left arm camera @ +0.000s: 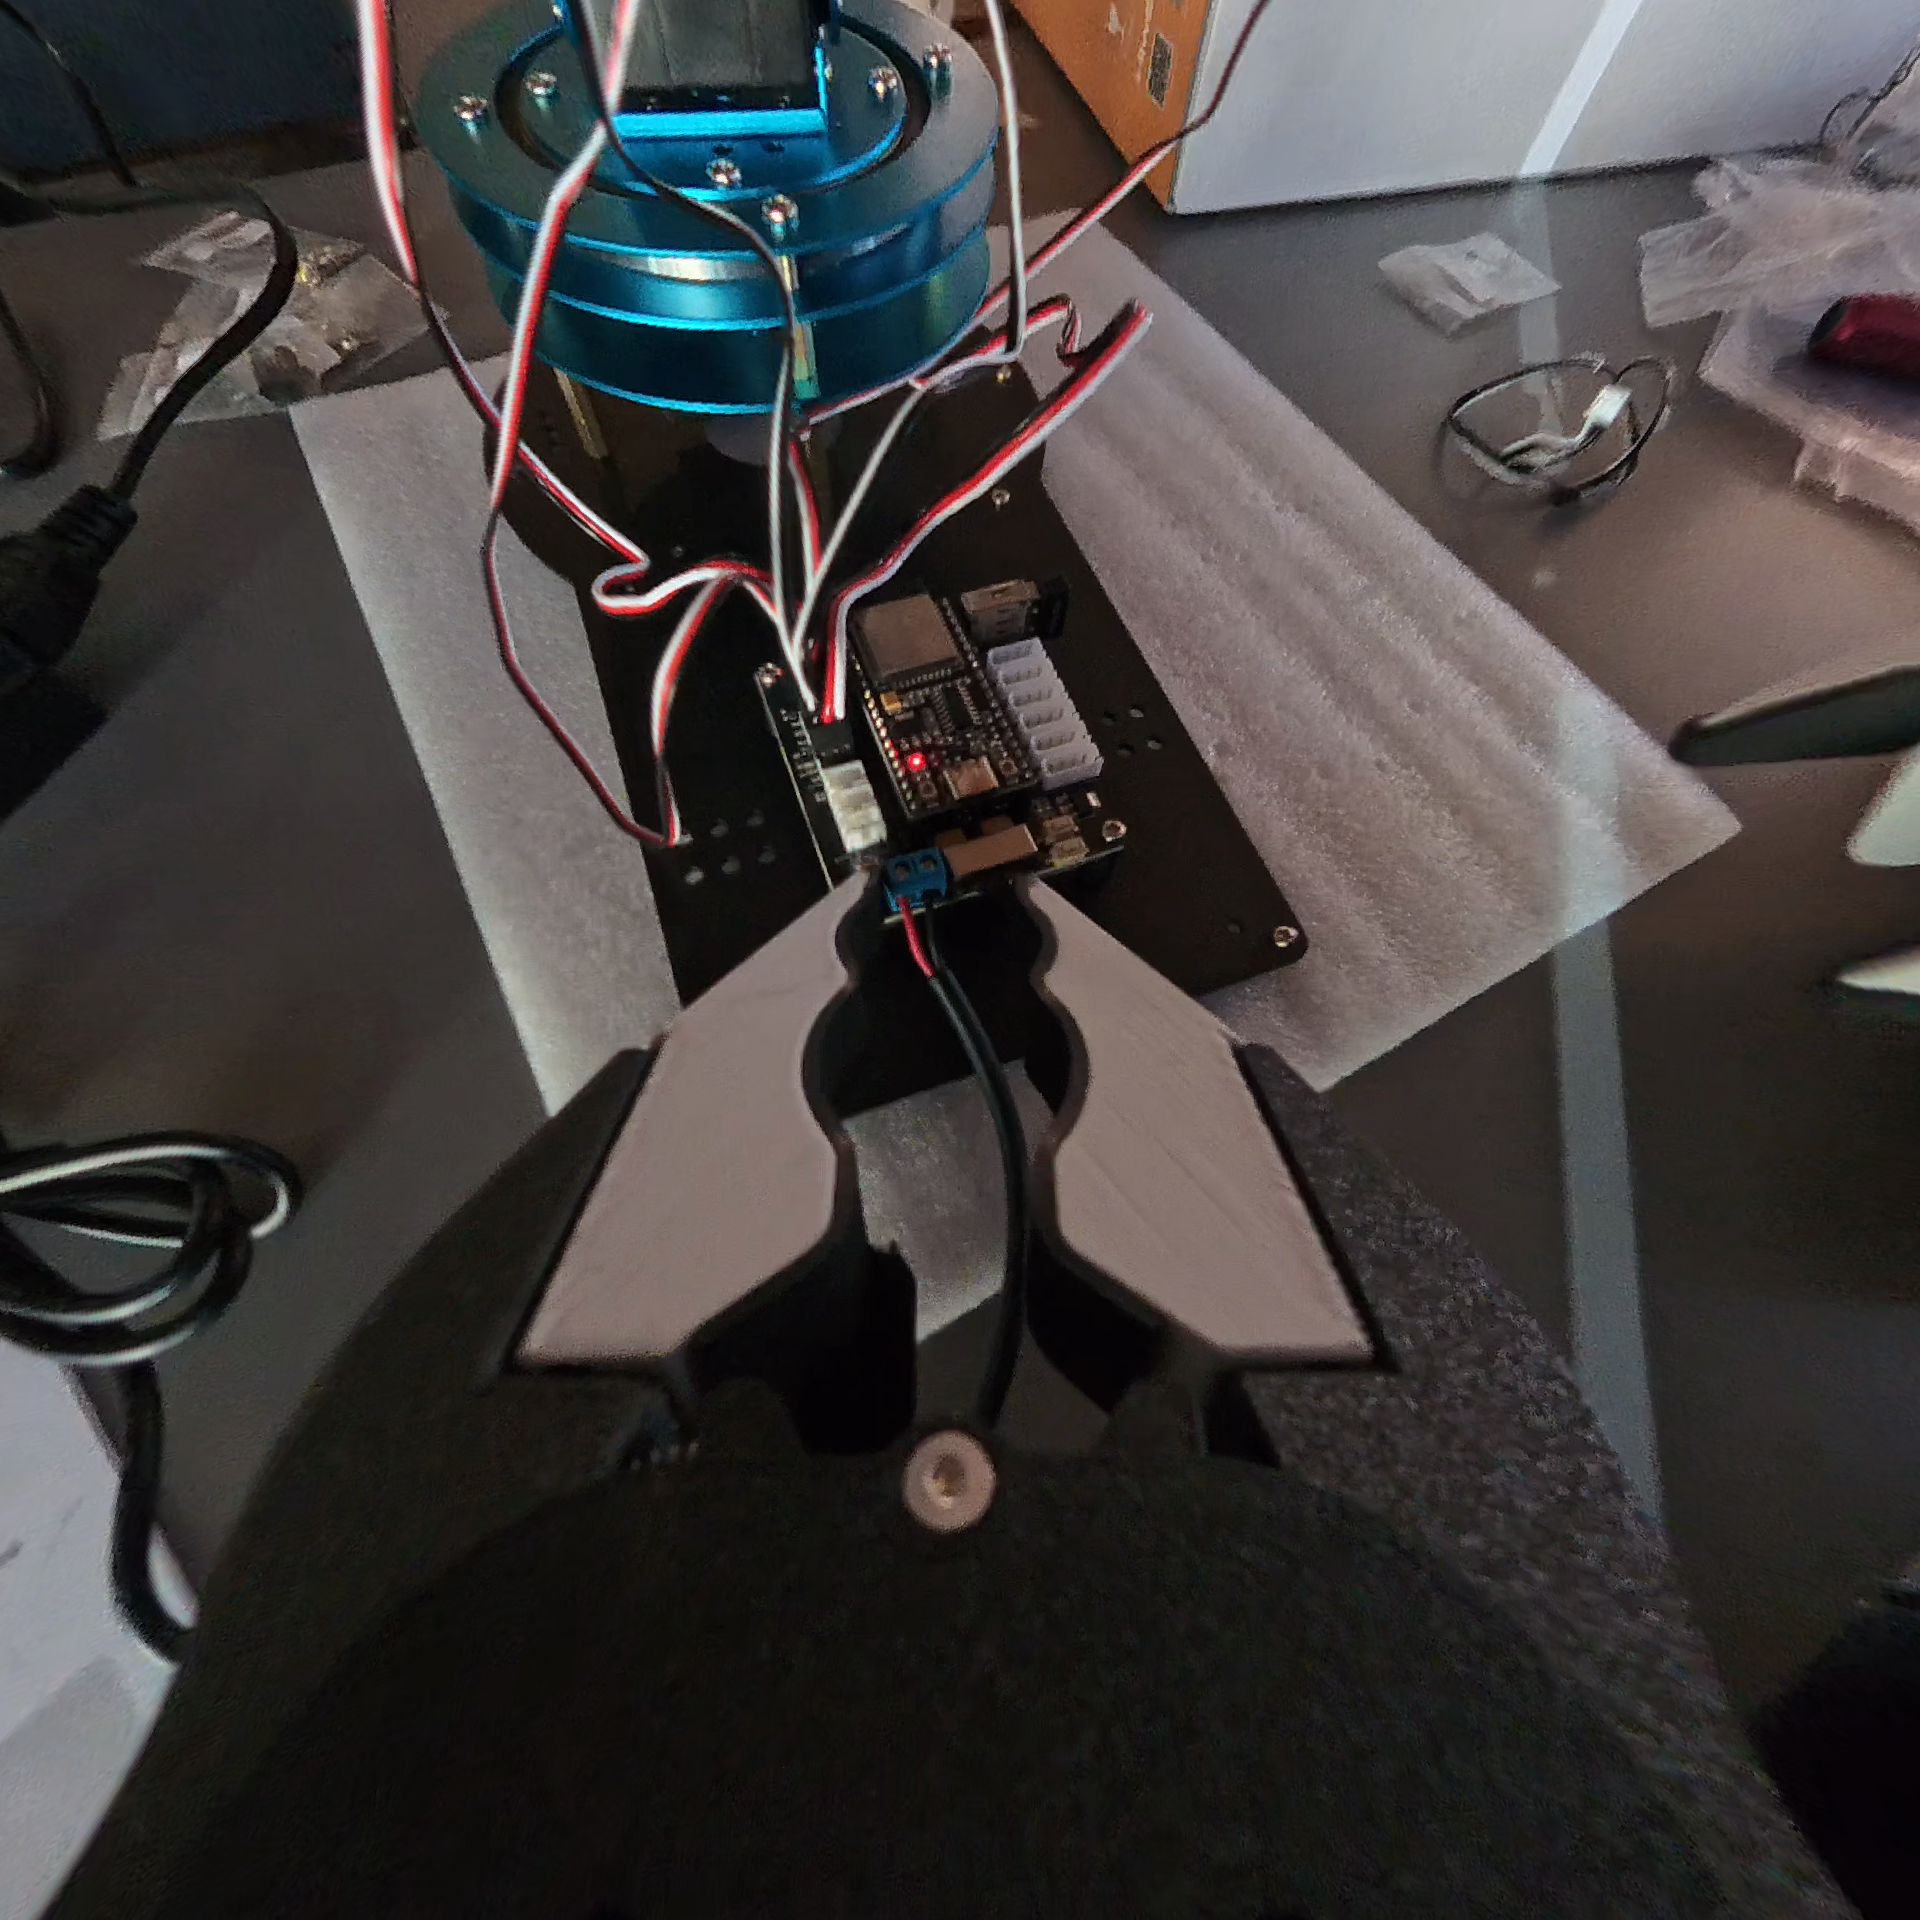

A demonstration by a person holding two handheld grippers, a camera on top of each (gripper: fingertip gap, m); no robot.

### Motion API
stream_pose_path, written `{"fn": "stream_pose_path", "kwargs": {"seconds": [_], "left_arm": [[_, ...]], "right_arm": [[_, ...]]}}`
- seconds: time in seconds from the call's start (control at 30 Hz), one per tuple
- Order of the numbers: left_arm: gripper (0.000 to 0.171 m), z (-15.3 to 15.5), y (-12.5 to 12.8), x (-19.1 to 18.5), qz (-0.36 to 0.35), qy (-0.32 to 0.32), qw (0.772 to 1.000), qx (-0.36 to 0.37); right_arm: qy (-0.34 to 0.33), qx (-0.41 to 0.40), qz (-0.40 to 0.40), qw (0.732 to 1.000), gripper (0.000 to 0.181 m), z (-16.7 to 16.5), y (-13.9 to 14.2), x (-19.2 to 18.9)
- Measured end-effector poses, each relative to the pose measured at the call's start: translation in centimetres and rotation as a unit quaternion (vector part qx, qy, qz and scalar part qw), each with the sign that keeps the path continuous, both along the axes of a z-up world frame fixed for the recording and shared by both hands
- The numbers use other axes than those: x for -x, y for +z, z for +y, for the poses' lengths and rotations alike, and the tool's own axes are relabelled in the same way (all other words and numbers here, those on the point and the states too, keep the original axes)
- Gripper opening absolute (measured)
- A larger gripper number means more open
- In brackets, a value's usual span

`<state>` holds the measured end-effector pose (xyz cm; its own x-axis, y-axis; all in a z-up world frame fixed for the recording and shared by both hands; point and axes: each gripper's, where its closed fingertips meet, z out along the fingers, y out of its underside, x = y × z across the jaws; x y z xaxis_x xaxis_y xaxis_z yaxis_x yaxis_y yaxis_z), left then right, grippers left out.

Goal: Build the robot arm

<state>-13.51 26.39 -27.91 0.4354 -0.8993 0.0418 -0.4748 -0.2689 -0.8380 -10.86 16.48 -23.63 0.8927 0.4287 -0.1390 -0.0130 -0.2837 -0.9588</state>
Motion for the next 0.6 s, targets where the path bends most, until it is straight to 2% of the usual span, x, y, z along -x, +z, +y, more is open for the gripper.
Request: {"fn": "stream_pose_path", "kwargs": {"seconds": [0.13, 0.2, 0.27, 0.4, 0.5, 0.6], "left_arm": [[0.024, -1.2, 1.7, 2.3, -0.03, 0.024, 0.999, -0.005], [0.032, -2.9, 2.5, 3.9, -0.036, 0.033, 0.999, -0.017], [0.042, -5.2, 2.7, 5.7, -0.043, 0.043, 0.998, -0.01], [0.046, -10.9, 2.9, 9.6, -0.086, 0.06, 0.994, 0.012], [0.048, -14.2, 3.1, 12.4, -0.114, 0.078, 0.99, -0.011], [0.051, -17.0, 3.9, 14.5, -0.133, 0.099, 0.985, -0.041]], "right_arm": [[-0.025, 0.001, -0.031, 0.999, 0.036, -0.4, 0.2, -0.6], [-0.026, -0.005, -0.036, 0.999, 0.036, -1.3, 0.7, -0.4], [-0.031, -0.004, -0.032, 0.999, 0.036, -2.8, 1.0, -0.1], [-0.066, -0.014, -0.033, 0.997, 0.045, -6.5, 0.9, -0.2], [-0.109, -0.047, -0.049, 0.992, 0.051, -9.7, 0.9, -1.1], [-0.117, -0.108, -0.076, 0.984, 0.054, -12.8, 2.6, -1.1]]}}
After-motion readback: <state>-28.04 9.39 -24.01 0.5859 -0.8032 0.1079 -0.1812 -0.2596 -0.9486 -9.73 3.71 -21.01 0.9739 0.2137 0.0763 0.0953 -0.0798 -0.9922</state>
